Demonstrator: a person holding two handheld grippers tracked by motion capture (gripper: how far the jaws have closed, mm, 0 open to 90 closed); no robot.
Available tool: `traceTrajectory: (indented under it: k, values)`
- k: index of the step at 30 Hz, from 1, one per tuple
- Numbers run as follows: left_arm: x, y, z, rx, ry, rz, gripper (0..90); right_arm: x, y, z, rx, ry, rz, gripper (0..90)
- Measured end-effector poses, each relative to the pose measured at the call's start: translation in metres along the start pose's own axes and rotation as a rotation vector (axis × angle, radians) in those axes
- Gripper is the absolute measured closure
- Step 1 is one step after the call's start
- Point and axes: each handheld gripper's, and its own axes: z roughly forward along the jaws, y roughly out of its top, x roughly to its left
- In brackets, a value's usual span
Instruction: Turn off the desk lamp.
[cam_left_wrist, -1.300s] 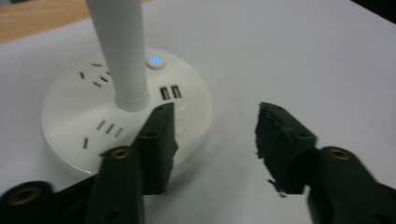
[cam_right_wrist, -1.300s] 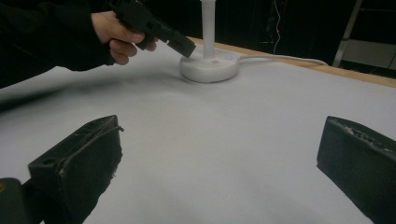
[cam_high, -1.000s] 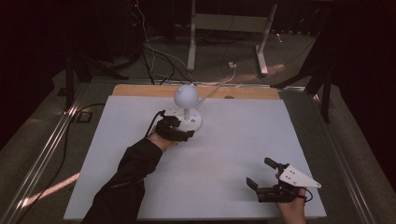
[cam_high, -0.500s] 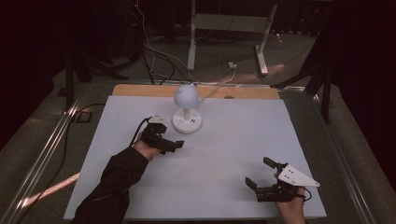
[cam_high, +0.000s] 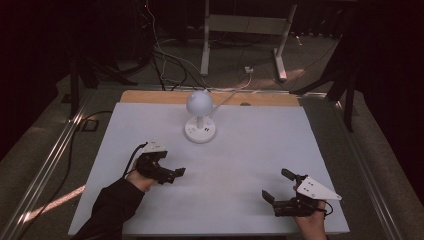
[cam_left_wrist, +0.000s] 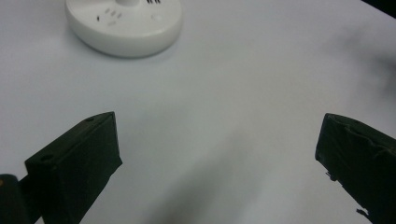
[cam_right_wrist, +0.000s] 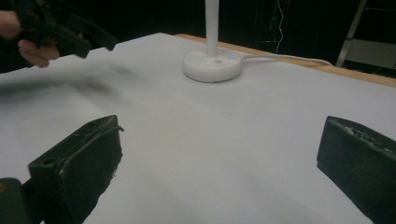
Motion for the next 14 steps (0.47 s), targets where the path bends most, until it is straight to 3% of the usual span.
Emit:
traceTrajectory:
  k: [7,14]
  values:
    - [-0.003,-0.026,0.0,-0.016,-0.027,0.002,0.6,0.0,0.0,0.001,0.005,-0.001,-0.004,0.0]
    - [-0.003,-0.03,-0.001,-0.042,-0.046,0.023,0.6,-0.001,-0.001,0.001,0.009,0.003,0.002,0.0]
